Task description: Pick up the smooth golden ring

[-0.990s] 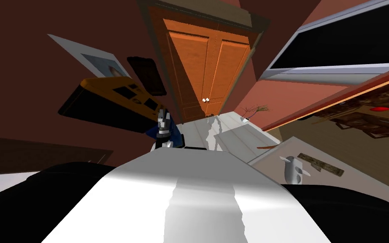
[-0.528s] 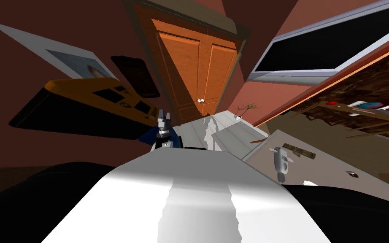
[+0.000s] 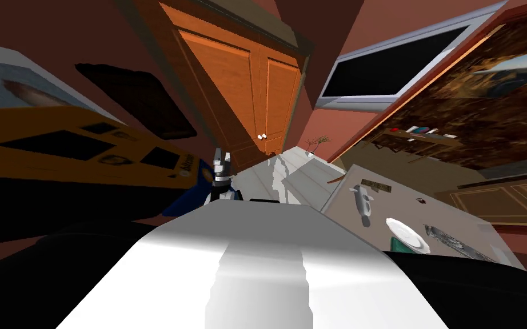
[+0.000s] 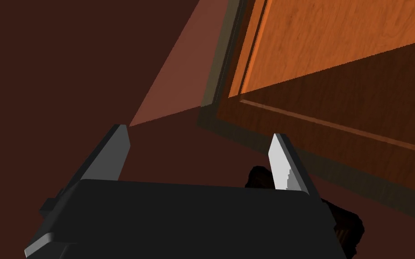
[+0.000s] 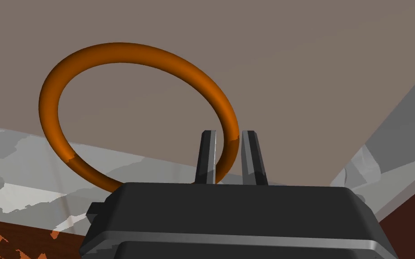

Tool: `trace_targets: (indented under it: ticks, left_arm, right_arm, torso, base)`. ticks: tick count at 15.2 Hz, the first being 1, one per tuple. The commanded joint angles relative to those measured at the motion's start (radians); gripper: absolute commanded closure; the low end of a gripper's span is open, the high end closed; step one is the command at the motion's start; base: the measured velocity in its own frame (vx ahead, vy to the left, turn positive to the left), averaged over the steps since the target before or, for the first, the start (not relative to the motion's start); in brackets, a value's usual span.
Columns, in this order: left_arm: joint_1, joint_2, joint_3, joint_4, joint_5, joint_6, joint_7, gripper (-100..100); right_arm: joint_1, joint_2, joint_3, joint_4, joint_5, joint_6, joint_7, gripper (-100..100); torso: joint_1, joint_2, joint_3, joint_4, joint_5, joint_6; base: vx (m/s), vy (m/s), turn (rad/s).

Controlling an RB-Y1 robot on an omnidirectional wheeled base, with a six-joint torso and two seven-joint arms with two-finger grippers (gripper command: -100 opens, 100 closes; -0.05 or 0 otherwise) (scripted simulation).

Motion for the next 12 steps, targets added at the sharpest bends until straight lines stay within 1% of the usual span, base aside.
trace_targets:
  ticks: [1,2,3,4,5,6,7,8,9,10,11,12]
  left_arm:
    - [0.000,0.000,0.000,0.000,0.000,0.000,0.000,0]
    - [0.000,0.000,0.000,0.000,0.000,0.000,0.000,0]
    - [0.000,0.000,0.000,0.000,0.000,0.000,0.000,0]
    - [0.000,0.000,0.000,0.000,0.000,0.000,0.000,0]
    - [0.000,0.000,0.000,0.000,0.000,0.000,0.000,0]
    - [0.000,0.000,0.000,0.000,0.000,0.000,0.000,0]
    - [0.000,0.000,0.000,0.000,0.000,0.000,0.000,0]
    - [0.000,0.000,0.000,0.000,0.000,0.000,0.000,0]
    - [0.000,0.000,0.000,0.000,0.000,0.000,0.000,0]
    - [0.000,0.000,0.000,0.000,0.000,0.000,0.000,0]
    - [0.000,0.000,0.000,0.000,0.000,0.000,0.000,0]
    - [0.000,0.000,0.000,0.000,0.000,0.000,0.000,0]
  right_arm:
    - [-0.035,-0.014,-0.004,0.014,0.043,-0.022,0.002,100]
    - [-0.035,-0.014,-0.004,0.014,0.043,-0.022,0.002,100]
    - [-0.067,-0.025,-0.013,0.031,0.075,-0.049,0.020,100]
    - [-0.067,-0.025,-0.013,0.031,0.079,-0.049,0.020,100]
    - [-0.098,-0.036,-0.022,0.049,0.116,-0.075,0.038,100]
    - [-0.098,-0.036,-0.022,0.049,0.116,-0.075,0.038,100]
    - [-0.098,-0.036,-0.022,0.049,0.116,-0.075,0.038,100]
    - [-0.129,-0.048,-0.030,0.067,0.152,-0.101,0.056,100]
    - [-0.129,-0.048,-0.030,0.067,0.152,-0.101,0.056,100]
    - [-0.161,-0.059,-0.039,0.085,0.188,-0.127,0.074,100]
    - [-0.161,-0.059,-0.039,0.085,0.188,-0.127,0.074,100]
    - [-0.160,-0.048,-0.042,0.101,0.168,-0.119,0.087,100]
  torso:
    - [0.000,0.000,0.000,0.000,0.000,0.000]
    - [-0.001,0.000,0.000,0.000,0.000,0.001]
    - [-0.001,0.000,0.000,-0.001,0.000,0.002]
    - [-0.001,0.000,0.000,-0.001,0.000,0.003]
    - [0.000,-0.001,-0.001,-0.001,0.000,0.002]
    - [0.001,-0.002,-0.001,-0.001,0.000,0.002]
    - [0.001,-0.003,-0.002,-0.001,0.000,0.001]
    - [0.000,-0.002,-0.001,-0.001,0.000,0.000]
    - [0.000,-0.002,-0.001,-0.001,0.000,0.001]
    - [0.000,-0.002,-0.001,-0.001,0.000,0.001]
    - [0.000,-0.002,-0.002,-0.001,0.000,0.002]
    - [0.000,-0.002,-0.002,-0.001,0.000,0.002]
  base:
    - [0.048,0.007,-0.265]
    - [0.064,0.013,-0.350]
    - [0.075,0.019,-0.481]
    - [0.078,0.032,-0.393]
    - [0.102,0.049,-0.408]
    - [0.105,0.043,-0.352]
    - [0.075,0.032,-0.129]
    - [0.080,0.034,-0.277]
    - [0.079,0.036,-0.324]
    - [0.087,0.034,-0.390]
    - [0.091,0.043,-0.346]
    - [0.049,0.032,-0.111]
